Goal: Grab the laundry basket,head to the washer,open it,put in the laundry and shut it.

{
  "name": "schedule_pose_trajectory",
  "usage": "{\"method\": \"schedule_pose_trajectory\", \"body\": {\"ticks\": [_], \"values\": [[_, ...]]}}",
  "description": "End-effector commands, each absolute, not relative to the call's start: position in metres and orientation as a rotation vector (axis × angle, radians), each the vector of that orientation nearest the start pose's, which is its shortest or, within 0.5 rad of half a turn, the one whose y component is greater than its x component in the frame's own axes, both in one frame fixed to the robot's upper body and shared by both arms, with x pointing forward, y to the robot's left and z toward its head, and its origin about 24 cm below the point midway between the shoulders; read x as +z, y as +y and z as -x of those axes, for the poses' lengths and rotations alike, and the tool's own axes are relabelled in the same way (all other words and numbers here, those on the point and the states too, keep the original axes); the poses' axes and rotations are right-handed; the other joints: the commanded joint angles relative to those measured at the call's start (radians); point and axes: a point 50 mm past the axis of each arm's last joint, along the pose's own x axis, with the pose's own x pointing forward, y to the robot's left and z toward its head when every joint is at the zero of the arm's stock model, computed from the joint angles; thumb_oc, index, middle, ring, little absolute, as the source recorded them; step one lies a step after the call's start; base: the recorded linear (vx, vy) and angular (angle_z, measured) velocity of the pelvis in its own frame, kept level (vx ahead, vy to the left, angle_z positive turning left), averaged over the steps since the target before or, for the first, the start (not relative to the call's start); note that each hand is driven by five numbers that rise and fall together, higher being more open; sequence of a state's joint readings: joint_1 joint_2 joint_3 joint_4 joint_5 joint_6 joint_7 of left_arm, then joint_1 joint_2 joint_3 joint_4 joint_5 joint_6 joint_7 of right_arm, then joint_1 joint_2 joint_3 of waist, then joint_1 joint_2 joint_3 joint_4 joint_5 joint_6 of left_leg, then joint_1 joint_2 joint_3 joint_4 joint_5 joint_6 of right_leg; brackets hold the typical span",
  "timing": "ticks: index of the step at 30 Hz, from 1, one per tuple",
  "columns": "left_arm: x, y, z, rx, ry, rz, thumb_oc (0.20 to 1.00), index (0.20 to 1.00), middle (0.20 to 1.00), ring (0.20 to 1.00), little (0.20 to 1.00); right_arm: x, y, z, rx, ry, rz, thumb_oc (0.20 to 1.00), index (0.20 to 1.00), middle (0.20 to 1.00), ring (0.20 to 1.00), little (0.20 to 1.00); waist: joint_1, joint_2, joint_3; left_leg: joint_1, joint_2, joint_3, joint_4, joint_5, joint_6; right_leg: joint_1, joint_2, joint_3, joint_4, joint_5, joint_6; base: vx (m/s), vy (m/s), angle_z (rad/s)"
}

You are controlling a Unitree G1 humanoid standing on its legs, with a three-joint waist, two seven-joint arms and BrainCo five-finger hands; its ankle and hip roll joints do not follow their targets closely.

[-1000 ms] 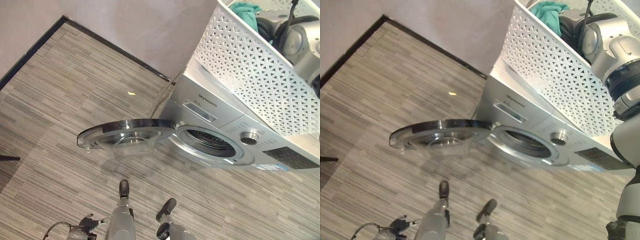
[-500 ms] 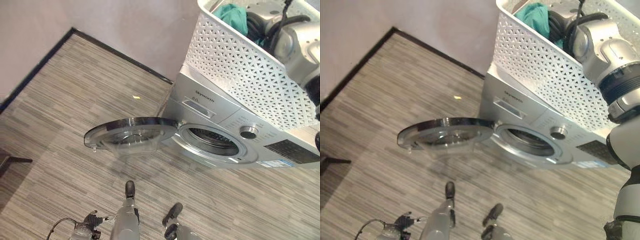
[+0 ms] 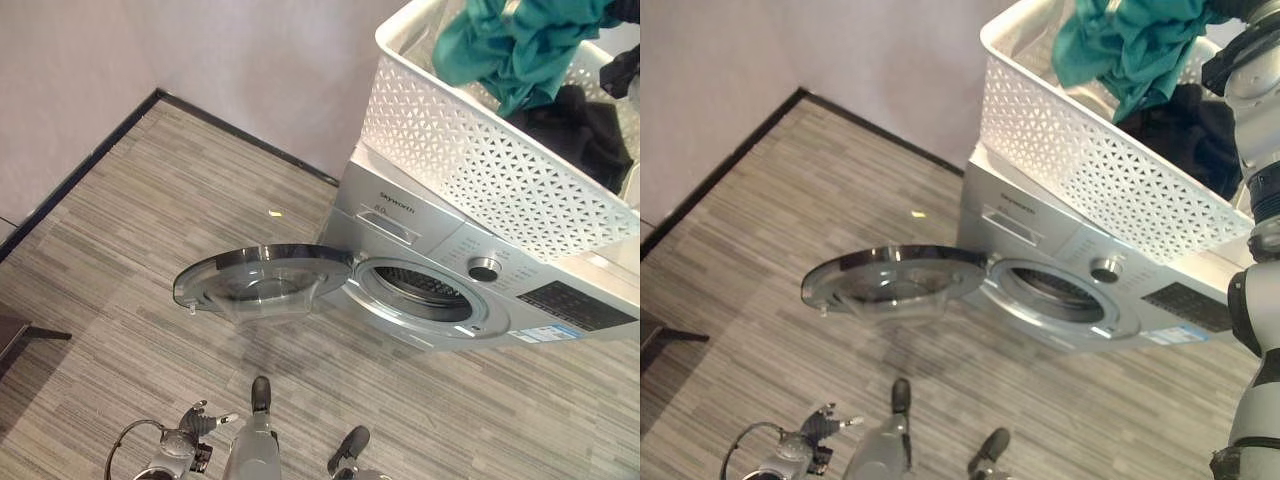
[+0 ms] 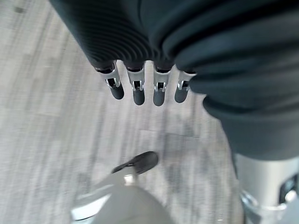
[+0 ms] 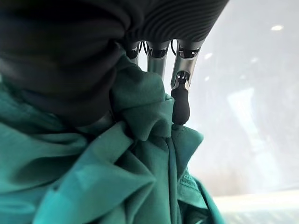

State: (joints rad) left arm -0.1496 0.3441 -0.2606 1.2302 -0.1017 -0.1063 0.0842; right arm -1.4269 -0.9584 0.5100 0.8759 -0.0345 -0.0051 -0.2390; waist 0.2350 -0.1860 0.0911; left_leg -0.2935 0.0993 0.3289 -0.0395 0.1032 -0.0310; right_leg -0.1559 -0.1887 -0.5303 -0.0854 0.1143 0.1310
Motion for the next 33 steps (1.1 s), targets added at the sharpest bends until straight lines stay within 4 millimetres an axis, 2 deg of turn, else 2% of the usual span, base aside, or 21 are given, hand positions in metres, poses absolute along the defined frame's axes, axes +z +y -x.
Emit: {"method": "schedule_pose_trajectory", "body": {"ticks": [1,4,5,6,8,9,11,12,16,20,21,25,28,29,30,31,33], "values": [[-0.132,0.256,-0.158,0.071,0.961,-0.46,1.0,1.0,1.0,1.0,1.0,0.417,-0.286,-0.346,-0.618,-0.719,0.626,0.2,0.2,0.2,0.2,0.2,0.049,-0.03,-0.022,0.026,-0.041,-0.028,-0.048,-0.01,-0.052,0.182,-0.068,-0.018,0.013,0.25,0.131,0.0,0.0,0.0],[-0.13,0.253,-0.161,0.076,0.933,-0.437,1.0,1.0,1.0,1.0,1.0,0.42,-0.28,-0.347,-0.582,-0.77,0.449,0.2,0.2,0.2,0.2,0.2,0.051,-0.026,-0.043,0.047,-0.04,-0.025,-0.048,-0.01,-0.053,0.195,-0.07,-0.019,0.014,0.253,0.131,0.01,-0.002,-0.03],[-0.127,0.251,-0.166,0.099,0.895,-0.4,1.0,1.0,1.0,1.0,1.0,0.421,-0.266,-0.349,-0.509,-0.843,0.215,0.2,0.2,0.2,0.2,0.2,0.051,-0.021,-0.061,0.067,-0.041,-0.018,-0.048,-0.01,-0.054,0.209,-0.073,-0.017,0.018,0.265,0.131,0.0,0.0,0.0],[-0.127,0.252,-0.165,0.101,0.897,-0.4,1.0,1.0,1.0,1.0,1.0,0.42,-0.266,-0.349,-0.507,-0.841,0.212,0.2,0.2,0.2,0.2,0.2,0.05,-0.023,-0.061,0.069,-0.04,-0.018,-0.048,-0.01,-0.054,0.21,-0.073,-0.017,0.018,0.265,0.131,0.02,0.0,-0.05],[-0.126,0.249,-0.169,0.099,0.877,-0.394,1.0,1.0,1.0,1.0,1.0,0.421,-0.254,-0.35,-0.434,-0.893,0.016,0.2,0.2,0.2,0.2,0.2,0.048,-0.018,-0.081,0.093,-0.04,-0.012,-0.048,-0.01,-0.056,0.225,-0.074,-0.015,0.023,0.272,0.131,0.0,0.0,0.0],[-0.126,0.25,-0.168,0.101,0.879,-0.395,1.0,1.0,1.0,1.0,1.0,0.42,-0.254,-0.351,-0.432,-0.892,0.012,0.2,0.2,0.2,0.2,0.2,0.047,-0.019,-0.081,0.095,-0.04,-0.012,-0.048,-0.01,-0.057,0.227,-0.074,-0.014,0.023,0.272,0.131,0.0,0.0,0.0],[-0.129,0.244,-0.165,0.087,0.892,-0.397,1.0,1.0,1.0,1.0,1.0,0.426,-0.242,-0.345,-0.371,-0.971,-0.16,0.2,0.2,0.2,0.2,0.2,0.043,-0.017,-0.105,0.121,-0.044,-0.006,-0.048,-0.01,-0.056,0.241,-0.076,-0.01,0.032,0.282,0.131,0.0,0.032,-0.02],[-0.129,0.244,-0.164,0.088,0.894,-0.397,1.0,1.0,1.0,1.0,1.0,0.425,-0.242,-0.345,-0.371,-0.97,-0.162,0.2,0.2,0.2,0.2,0.2,0.044,-0.018,-0.101,0.117,-0.047,0.011,-0.048,0.011,-0.048,0.236,-0.084,-0.026,0.036,0.292,0.131,-0.03,0.034,-0.03],[-0.139,0.239,-0.15,0.093,0.966,-0.386,1.0,1.0,1.0,1.0,1.0,0.434,-0.218,-0.331,-0.224,-1.103,-0.384,0.2,0.2,0.2,0.2,0.2,0.029,-0.01,-0.123,0.15,-0.048,0.024,-0.048,0.007,-0.047,0.25,-0.088,-0.012,0.048,0.296,0.131,0.01,0.026,-0.14],[-0.145,0.236,-0.138,0.098,1.022,-0.388,1.0,1.0,1.0,1.0,1.0,0.429,-0.206,-0.321,-0.149,-1.163,-0.485,0.2,0.2,0.2,0.2,0.2,0.018,-0.001,-0.134,0.172,-0.05,0.031,-0.048,0.001,-0.043,0.258,-0.092,-0.002,0.057,0.29,0.131,0.02,0.032,-0.03],[-0.151,0.234,-0.127,0.104,1.077,-0.388,1.0,1.0,1.0,1.0,1.0,0.413,-0.196,-0.312,-0.075,-1.205,-0.55,0.2,0.2,0.2,0.2,0.2,0.003,0.01,-0.138,0.194,-0.056,0.043,-0.048,-0.007,-0.037,0.269,-0.098,0.009,0.064,0.277,0.131,0.03,0.066,-0.11],[-0.156,0.234,-0.112,0.1,1.141,-0.408,1.0,1.0,1.0,1.0,1.0,0.389,-0.191,-0.302,-0.011,-1.234,-0.608,0.2,0.2,0.2,0.2,0.2,-0.016,0.025,-0.135,0.214,-0.063,0.055,-0.048,-0.019,-0.028,0.273,-0.106,0.018,0.076,0.274,0.131,0.02,0.043,-0.13],[-0.162,0.235,-0.089,0.12,1.229,-0.391,1.0,1.0,1.0,1.0,1.0,0.354,-0.189,-0.294,0.019,-1.206,-0.615,0.2,0.2,0.2,0.2,0.2,-0.026,0.036,-0.132,0.225,-0.073,0.063,-0.048,-0.027,-0.017,0.272,-0.114,0.026,0.092,0.274,0.131,0.02,0.044,-0.01],[-0.165,0.238,-0.075,0.163,1.286,-0.333,1.0,1.0,1.0,1.0,1.0,0.337,-0.185,-0.289,0.052,-1.186,-0.655,0.2,0.2,0.2,0.2,0.2,-0.031,0.04,-0.132,0.23,-0.076,0.069,-0.048,-0.031,-0.012,0.27,-0.118,0.029,0.1,0.272,0.131,0.04,0.083,-0.05],[-0.168,0.24,-0.056,0.256,1.359,-0.209,1.0,1.0,1.0,1.0,1.0,0.311,-0.183,-0.284,0.083,-1.133,-0.664,0.2,0.2,0.2,0.2,0.2,-0.04,0.052,-0.128,0.24,-0.086,0.077,-0.048,-0.039,-0.003,0.271,-0.125,0.033,0.111,0.27,0.131,0.04,0.069,-0.07],[-0.168,0.241,-0.054,0.257,1.362,-0.21,1.0,1.0,1.0,1.0,1.0,0.31,-0.183,-0.284,0.084,-1.129,-0.665,0.2,0.2,0.2,0.2,0.2,-0.041,0.051,-0.13,0.241,-0.086,0.076,-0.048,-0.04,-0.003,0.272,-0.125,0.033,0.112,0.27,0.131,0.05,0.072,-0.08],[-0.17,0.238,-0.046,0.263,1.39,-0.192,1.0,1.0,1.0,1.0,1.0,0.28,-0.175,-0.28,0.126,-1.047,-0.724,0.2,0.2,0.2,0.2,0.2,-0.047,0.062,-0.124,0.252,-0.099,0.082,-0.047,-0.048,0.005,0.273,-0.133,0.039,0.125,0.268,0.131,0.03,0.052,-0.13]]}}
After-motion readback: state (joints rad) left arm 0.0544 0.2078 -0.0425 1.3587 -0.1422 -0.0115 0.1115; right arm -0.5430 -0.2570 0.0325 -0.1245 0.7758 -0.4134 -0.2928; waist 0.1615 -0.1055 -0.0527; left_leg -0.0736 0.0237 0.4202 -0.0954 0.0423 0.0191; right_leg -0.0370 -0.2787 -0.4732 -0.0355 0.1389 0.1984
